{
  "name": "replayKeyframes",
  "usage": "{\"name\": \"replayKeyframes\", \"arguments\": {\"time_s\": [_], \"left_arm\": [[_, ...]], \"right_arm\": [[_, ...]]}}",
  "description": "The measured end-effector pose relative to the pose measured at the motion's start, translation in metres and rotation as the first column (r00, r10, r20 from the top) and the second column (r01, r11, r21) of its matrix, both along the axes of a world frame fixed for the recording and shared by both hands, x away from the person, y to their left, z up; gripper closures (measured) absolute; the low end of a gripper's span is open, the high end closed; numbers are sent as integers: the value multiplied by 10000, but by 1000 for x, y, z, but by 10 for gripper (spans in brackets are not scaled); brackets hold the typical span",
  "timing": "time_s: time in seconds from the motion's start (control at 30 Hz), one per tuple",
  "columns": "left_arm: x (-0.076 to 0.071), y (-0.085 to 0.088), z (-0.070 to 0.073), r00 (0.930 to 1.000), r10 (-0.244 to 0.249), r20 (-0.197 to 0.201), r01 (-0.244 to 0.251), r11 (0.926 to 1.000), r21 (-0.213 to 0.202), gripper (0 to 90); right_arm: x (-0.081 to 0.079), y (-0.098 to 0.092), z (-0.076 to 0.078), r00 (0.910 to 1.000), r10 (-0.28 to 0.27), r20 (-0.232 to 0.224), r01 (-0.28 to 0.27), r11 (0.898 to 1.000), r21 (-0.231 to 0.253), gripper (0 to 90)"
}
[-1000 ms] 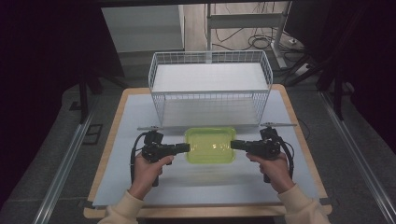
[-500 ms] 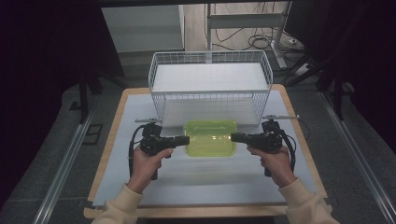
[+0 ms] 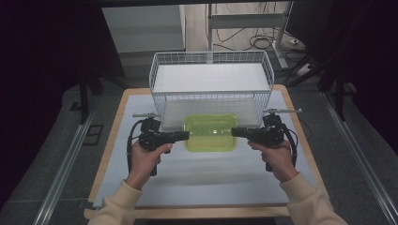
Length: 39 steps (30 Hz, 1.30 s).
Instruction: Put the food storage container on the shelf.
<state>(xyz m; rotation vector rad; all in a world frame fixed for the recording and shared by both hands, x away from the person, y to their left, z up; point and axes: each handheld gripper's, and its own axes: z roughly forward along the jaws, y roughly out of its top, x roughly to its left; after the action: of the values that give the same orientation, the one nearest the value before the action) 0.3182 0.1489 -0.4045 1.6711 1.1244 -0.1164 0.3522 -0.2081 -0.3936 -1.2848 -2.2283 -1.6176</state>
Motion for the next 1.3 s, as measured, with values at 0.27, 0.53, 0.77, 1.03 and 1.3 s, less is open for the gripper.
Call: {"name": "replayKeyframes", "arguments": {"time_s": [0.27, 0.53, 0.77, 1.03, 1.3], "left_arm": [[3, 0, 10, 9999, 39, 144, -40, 10000, 27, 809], [8, 2, 20, 9997, 118, 223, -117, 9999, -18, 809], [13, 4, 28, 9995, 181, 272, -179, 9998, -87, 809], [19, 5, 36, 9994, 220, 258, -218, 9997, -86, 809], [27, 6, 44, 9990, 251, 379, -252, 9997, 27, 809]], "right_arm": [[3, 1, 10, 9999, -19, 100, 19, 10000, 25, 804], [9, 3, 22, 9996, -25, 269, 26, 10000, -26, 804], [14, 6, 30, 9995, -33, 318, 33, 10000, -7, 804], [20, 8, 37, 9993, -76, 362, 77, 10000, -29, 804], [28, 9, 44, 9991, -148, 402, 147, 9999, 8, 805]]}}
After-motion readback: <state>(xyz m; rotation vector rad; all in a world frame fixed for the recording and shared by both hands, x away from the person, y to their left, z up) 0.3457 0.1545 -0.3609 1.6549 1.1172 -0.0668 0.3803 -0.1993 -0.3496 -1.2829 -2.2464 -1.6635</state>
